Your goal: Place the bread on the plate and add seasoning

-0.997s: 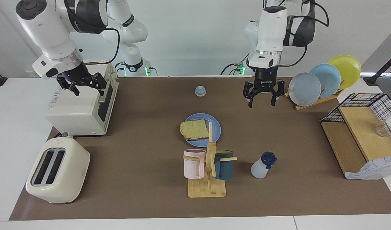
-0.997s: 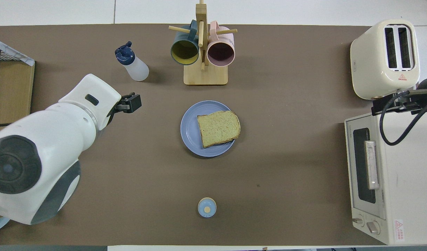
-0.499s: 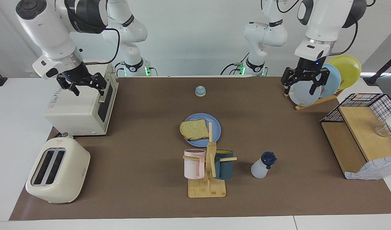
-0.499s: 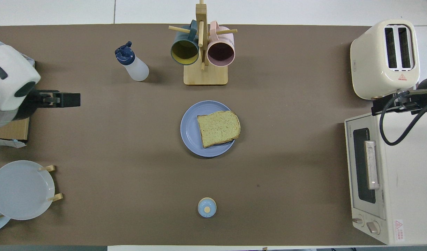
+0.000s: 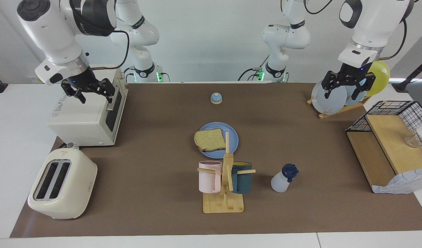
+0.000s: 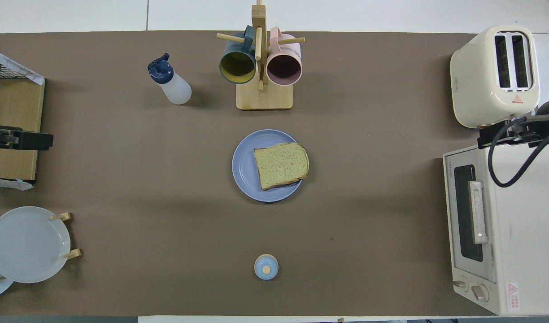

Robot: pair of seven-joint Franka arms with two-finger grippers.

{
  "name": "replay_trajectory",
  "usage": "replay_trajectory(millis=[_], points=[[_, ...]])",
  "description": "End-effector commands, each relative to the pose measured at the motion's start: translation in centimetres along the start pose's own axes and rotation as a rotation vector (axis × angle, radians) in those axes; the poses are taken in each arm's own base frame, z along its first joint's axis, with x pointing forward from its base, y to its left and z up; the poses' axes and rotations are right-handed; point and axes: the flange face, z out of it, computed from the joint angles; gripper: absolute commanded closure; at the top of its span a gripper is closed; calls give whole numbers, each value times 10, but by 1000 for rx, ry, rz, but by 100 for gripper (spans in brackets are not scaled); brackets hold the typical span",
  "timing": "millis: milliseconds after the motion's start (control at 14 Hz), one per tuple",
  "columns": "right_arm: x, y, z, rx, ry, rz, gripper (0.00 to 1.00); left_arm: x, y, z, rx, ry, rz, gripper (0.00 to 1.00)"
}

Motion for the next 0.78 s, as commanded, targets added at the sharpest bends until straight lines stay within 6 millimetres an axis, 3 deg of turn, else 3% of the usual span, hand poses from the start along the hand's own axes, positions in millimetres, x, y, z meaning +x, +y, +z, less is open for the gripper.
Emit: replay_trajectory(millis=[0, 214, 356, 499, 712], points=[[-4, 2, -2, 7, 0, 16, 0, 2, -7, -11, -10, -40, -12, 0], [-4, 2, -2, 7, 0, 16, 0, 19, -4, -34, -44, -99, -36, 0], [-4, 2, -2, 7, 0, 16, 0, 30, -3, -33, -74, -146, -39, 0], [-4, 2, -2, 7, 0, 16, 0, 24, -5, -42, -93, -136, -55, 0], [-4, 2, -2, 7, 0, 16, 0, 4, -1, -26, -92, -150, -97, 0]])
